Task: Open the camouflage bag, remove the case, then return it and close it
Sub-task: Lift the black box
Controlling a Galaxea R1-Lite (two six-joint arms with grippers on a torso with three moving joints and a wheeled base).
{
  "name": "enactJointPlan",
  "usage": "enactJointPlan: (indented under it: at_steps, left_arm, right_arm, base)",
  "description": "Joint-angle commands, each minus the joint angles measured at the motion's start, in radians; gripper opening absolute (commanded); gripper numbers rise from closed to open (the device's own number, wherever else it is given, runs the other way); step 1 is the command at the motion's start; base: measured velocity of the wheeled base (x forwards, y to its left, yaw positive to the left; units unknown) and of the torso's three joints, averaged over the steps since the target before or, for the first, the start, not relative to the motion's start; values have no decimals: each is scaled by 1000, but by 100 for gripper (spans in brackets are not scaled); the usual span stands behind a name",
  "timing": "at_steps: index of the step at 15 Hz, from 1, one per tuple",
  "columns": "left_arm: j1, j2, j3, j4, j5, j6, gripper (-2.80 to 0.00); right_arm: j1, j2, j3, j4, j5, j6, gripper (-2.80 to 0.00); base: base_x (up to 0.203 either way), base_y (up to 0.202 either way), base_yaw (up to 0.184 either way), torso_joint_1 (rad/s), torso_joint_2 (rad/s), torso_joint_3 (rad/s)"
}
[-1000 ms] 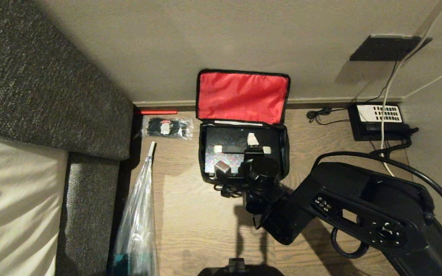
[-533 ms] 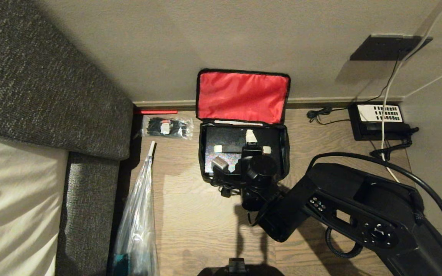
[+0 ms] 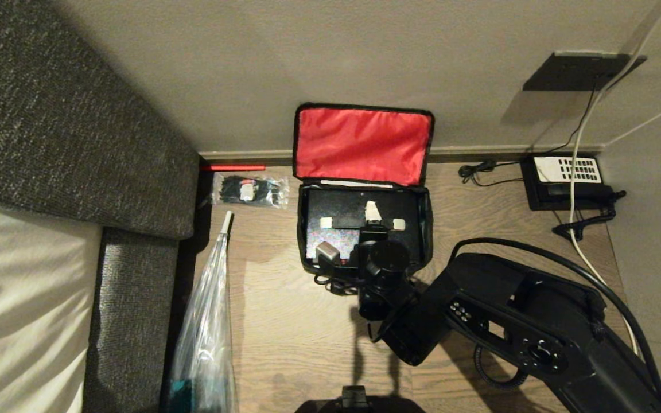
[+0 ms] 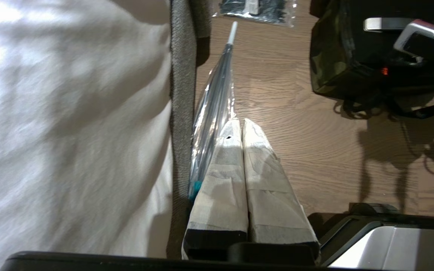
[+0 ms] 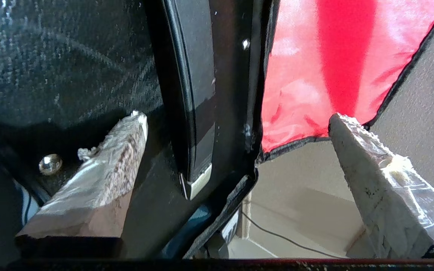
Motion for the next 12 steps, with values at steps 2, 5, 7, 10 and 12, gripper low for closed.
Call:
enactJointPlan:
  at_steps: [2,5,7,10,12]
  left_arm:
    - [0,-2,2,0,1,-1,-280]
    - [0,-2,2,0,1,-1,-280]
    - [2,-2,2,0,1,-1,-280]
    - [0,-2,3,-1,1,-1,-280]
    - [0,-2,3,-1,1,-1,-280]
  right_arm:
    - [-22,39,-67,-7,-2,-23,0]
    - [-40,47,-117,-4,-2,-39,0]
    - [-54,59,-149,-2,-2,-47,0]
    - [-54,82,-175,-5,-2,-45,0]
    - [-54,103,-195,-3,-4,-42,0]
  base:
    - [0,0,0,0,0,0]
    - [0,0,0,0,0,0]
    - [0,0,0,0,0,0]
    - [0,0,0,0,0,0]
    - [0,0,0,0,0,0]
